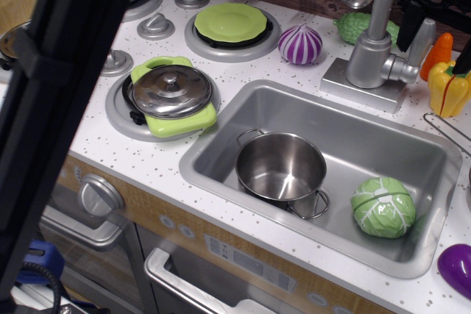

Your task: Turn lever vertical to front

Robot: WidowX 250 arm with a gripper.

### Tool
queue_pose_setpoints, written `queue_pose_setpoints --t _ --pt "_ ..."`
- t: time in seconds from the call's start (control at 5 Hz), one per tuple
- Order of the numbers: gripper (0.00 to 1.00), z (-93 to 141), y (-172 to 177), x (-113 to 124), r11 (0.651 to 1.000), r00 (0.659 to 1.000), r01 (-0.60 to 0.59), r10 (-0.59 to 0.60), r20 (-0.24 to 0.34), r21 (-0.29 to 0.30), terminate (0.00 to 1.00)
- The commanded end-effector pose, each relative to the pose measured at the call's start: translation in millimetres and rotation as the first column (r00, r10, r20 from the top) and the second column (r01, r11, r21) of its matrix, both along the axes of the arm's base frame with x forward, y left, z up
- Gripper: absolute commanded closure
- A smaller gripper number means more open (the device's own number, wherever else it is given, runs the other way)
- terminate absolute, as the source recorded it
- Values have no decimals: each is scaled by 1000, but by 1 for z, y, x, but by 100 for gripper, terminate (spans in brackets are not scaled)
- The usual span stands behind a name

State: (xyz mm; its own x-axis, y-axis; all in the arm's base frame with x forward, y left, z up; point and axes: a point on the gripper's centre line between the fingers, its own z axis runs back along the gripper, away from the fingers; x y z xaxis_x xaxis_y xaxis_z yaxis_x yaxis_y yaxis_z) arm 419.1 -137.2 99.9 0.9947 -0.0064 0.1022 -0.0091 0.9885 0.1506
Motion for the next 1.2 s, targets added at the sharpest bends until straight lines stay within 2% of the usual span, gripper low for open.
queue_pose_setpoints --t 0.0,0.2,0.4,0.6,1.0 --pt "0 0 0 0 1000 1000 0 0 0 0 0" --pt "0 7 -3 7 1000 998 0 -1 64 12 0" --pt "0 14 -6 13 998 991 10 -18 133 58 0" --pt "0 23 -5 19 997 982 18 -32 183 76 0" --pt "0 30 -1 40 994 972 44 -65 227 97 0"
